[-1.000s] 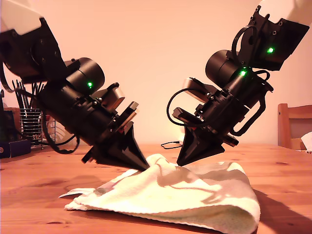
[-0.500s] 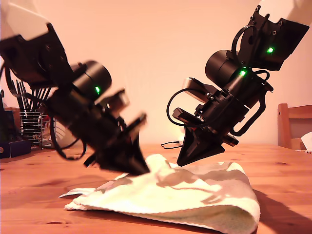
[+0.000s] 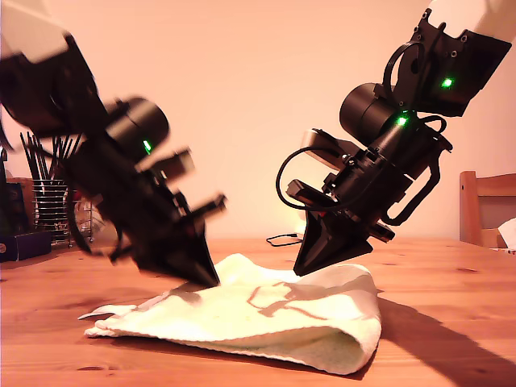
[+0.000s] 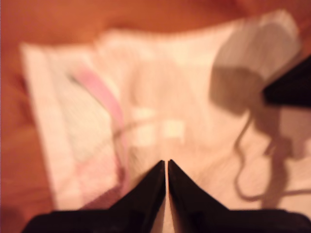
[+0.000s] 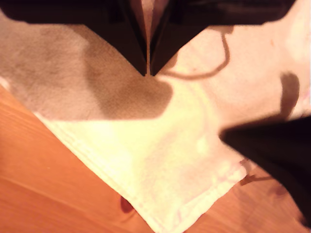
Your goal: Fold the tea towel in front of you. After folding it, place it to the right side.
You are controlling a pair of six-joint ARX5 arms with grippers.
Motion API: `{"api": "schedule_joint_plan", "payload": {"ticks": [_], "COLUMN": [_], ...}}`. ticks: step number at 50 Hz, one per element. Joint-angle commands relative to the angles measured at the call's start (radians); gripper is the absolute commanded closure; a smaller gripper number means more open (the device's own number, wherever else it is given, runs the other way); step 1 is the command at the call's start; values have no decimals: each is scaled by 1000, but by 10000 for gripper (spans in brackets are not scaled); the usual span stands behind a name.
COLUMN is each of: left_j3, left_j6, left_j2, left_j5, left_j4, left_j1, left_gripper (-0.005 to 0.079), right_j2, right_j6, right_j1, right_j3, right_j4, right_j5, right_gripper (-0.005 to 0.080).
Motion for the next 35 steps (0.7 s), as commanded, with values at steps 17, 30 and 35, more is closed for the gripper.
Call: {"api": "schedule_joint_plan", "payload": {"ticks": [17, 30, 35], "left_j3": [-10, -10, -10], "left_j6": [8, 12, 12], "left_j2": [-72, -64, -51], "left_j5": [19, 45, 124], "left_j4": [-89, -131, -133], "left_j1": [34, 108, 138], "left_gripper": [761, 761, 761], "right_j2": [-5, -5, -5], "right_j6": [-7, -7, -7], "right_j1": [31, 31, 34], "right_j3": [-15, -62, -66], "right_j4": [-65, -90, -90], "right_j5": [-6, -5, -5], "right_gripper": [765, 765, 765]}}
